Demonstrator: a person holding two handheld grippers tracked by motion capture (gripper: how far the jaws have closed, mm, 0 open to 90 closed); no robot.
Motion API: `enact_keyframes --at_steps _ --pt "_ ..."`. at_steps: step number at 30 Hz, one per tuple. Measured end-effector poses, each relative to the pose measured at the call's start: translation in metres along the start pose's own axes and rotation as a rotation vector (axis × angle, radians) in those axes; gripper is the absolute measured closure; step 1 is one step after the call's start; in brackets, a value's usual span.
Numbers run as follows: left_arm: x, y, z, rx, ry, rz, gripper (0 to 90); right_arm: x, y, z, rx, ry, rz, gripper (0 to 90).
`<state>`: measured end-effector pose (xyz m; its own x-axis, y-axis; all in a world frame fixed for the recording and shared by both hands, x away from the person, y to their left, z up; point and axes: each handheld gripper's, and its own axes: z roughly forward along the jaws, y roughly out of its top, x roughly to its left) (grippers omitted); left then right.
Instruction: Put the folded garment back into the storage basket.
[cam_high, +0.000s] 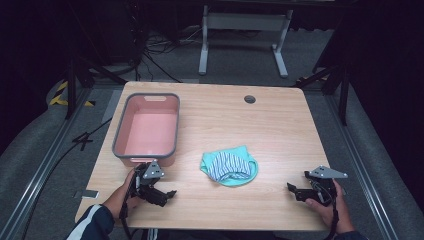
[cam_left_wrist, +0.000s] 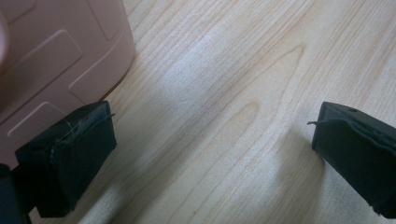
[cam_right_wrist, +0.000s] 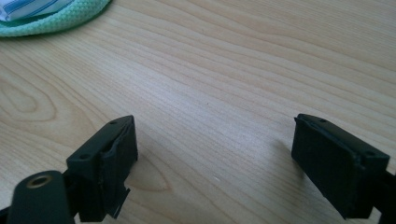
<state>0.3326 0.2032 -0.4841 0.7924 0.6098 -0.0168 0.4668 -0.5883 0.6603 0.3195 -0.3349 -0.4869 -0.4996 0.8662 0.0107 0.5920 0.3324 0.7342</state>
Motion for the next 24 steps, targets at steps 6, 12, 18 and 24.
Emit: enact_keyframes --at_steps 6,12,18,24 --pt "0.0 0.0 0.0 0.001 0.005 -0.003 0.0 0.0 0.0 0.0 0.0 -0.003 0.002 15.0" --pt "-0.004 0.001 -0.001 0.01 0.025 -0.027 0.4 0.001 0.0 0.0 -0.001 -0.011 0.008 15.7" --pt "-0.009 0.002 -0.004 0.016 0.032 -0.024 8.6 0.001 0.003 0.0 0.016 -0.003 -0.004 17.0" --pt "-0.02 0.019 0.004 0.017 0.037 -0.014 16.2 0.001 0.009 0.001 0.011 0.006 -0.013 26.5"
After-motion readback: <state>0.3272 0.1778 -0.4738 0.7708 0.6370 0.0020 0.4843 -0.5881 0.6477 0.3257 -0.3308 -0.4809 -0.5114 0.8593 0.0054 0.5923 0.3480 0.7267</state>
